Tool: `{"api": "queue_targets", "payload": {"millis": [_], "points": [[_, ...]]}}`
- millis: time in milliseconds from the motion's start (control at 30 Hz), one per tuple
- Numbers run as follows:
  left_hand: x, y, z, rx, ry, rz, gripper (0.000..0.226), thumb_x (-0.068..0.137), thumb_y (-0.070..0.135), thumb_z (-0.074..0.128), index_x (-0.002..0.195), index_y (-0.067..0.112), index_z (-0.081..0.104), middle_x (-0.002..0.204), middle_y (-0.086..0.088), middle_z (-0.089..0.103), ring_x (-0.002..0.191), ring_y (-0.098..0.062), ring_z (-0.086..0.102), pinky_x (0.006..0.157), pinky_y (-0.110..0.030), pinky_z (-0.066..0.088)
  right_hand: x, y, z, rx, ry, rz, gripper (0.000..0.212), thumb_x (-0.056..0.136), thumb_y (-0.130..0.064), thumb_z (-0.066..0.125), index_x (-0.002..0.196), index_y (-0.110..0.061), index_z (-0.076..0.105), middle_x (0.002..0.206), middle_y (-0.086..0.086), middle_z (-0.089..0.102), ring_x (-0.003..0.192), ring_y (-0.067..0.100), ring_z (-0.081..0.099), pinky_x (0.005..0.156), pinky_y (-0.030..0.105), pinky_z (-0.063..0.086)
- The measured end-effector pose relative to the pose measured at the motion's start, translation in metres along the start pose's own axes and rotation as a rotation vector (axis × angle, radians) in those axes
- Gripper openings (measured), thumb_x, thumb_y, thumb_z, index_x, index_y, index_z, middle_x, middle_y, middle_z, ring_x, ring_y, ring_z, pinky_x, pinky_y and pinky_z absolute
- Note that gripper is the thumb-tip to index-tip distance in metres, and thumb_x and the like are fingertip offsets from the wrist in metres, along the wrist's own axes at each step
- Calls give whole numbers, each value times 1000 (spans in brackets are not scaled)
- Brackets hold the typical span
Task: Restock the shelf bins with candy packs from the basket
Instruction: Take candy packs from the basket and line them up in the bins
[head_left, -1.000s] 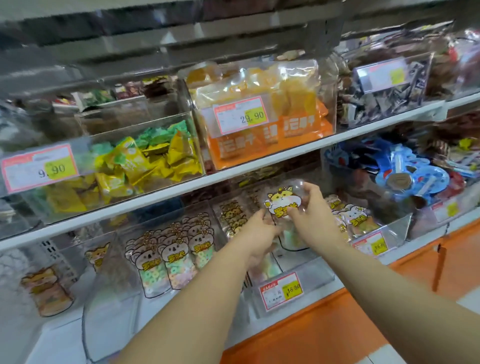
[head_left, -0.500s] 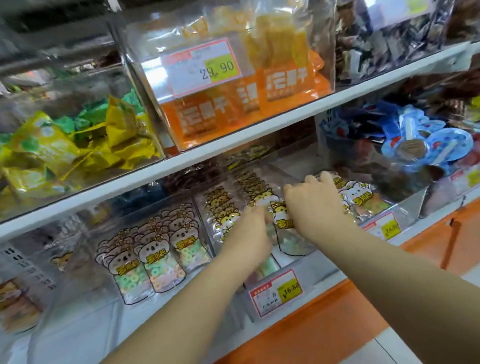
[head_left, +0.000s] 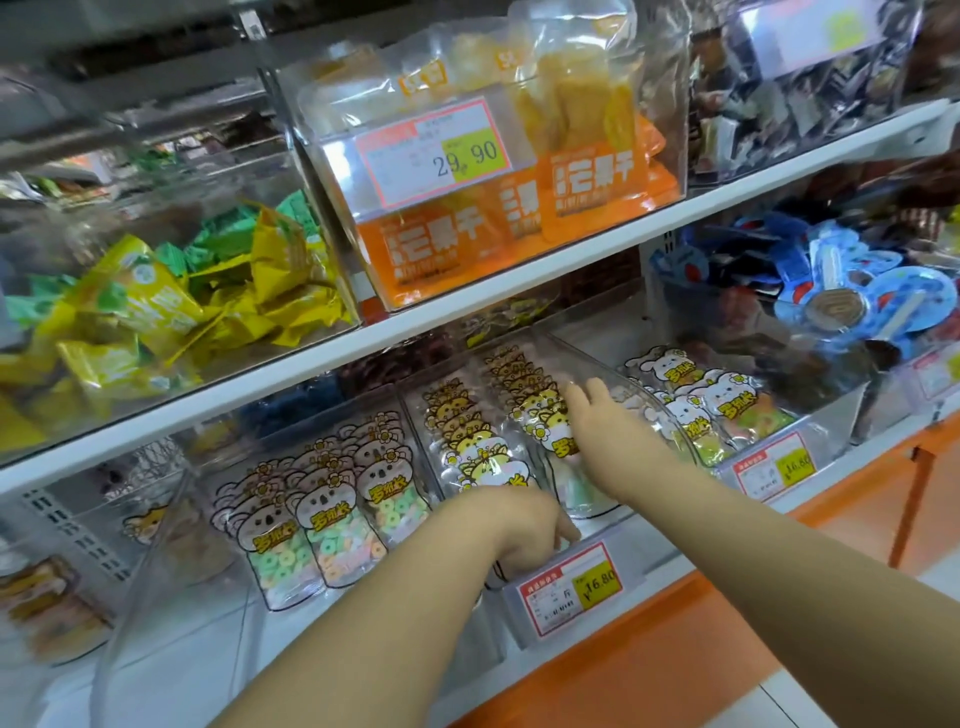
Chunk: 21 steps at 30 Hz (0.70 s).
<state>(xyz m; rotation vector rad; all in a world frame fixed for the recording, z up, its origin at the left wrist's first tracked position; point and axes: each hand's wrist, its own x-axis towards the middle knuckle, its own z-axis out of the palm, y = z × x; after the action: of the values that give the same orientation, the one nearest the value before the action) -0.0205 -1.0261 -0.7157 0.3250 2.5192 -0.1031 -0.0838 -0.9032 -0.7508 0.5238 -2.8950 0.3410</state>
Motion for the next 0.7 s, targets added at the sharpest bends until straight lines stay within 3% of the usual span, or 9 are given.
{"api": "queue_targets", "payload": {"millis": [67,100,167,233,300,367,533,700], "points": [[1,0,3,5,34,-41,57,97,0,44,148,27,49,147,-1,54,129,-27,52,102,-34,46,-3,2,4,8,-20,-60,84,86,0,67,151,-12,16,157,18,9,112,34,60,73,37,53],[1,1,4,15,54,-62,58,97,-2,42,149,23,47,148,-4,52,130,-29,51,102,-35,44,-4,2,3,7,-1,-73,80,86,-2,67,149,-14,20,155,17,10,105,34,62,69,36,52],[-1,4,5,60,85,-93,53,97,-5,41,147,13,47,144,-12,53,127,-34,52,98,-37,45,-6,5,-1,38,33,-72,56,86,-5,68,130,-14,36,138,14,33,88,34,61,64,35,47],[-5,7,5,122,91,-106,45,94,-8,45,137,4,53,130,-18,58,118,-37,56,91,-42,48,-8,7,-6,52,-71,-17,39,87,-10,66,118,-14,43,123,12,54,95,32,62,69,34,46],[-5,7,5,173,81,-128,34,90,-9,50,121,0,59,110,-19,60,102,-37,60,75,-41,47,-10,8,-8,68,-247,42,37,88,-16,64,120,-14,46,118,11,60,103,31,60,75,33,46],[-4,3,7,235,89,-154,32,87,-8,54,115,3,63,101,-13,61,92,-32,59,69,-37,44,-11,8,-9,100,-351,66,40,90,-20,63,125,-13,45,120,11,59,106,30,58,77,33,46],[-4,-4,6,374,72,-203,43,93,2,57,131,20,60,115,1,64,102,-27,61,76,-38,49,1,7,-13,132,-480,56,35,92,-6,54,126,-8,44,119,13,58,98,27,56,77,34,48],[-8,2,3,427,64,-170,31,92,-3,53,117,13,61,91,-3,55,92,-29,61,81,-41,53,0,5,-13,78,-484,46,40,94,-4,47,134,-7,43,129,15,55,113,31,57,88,36,50]]}}
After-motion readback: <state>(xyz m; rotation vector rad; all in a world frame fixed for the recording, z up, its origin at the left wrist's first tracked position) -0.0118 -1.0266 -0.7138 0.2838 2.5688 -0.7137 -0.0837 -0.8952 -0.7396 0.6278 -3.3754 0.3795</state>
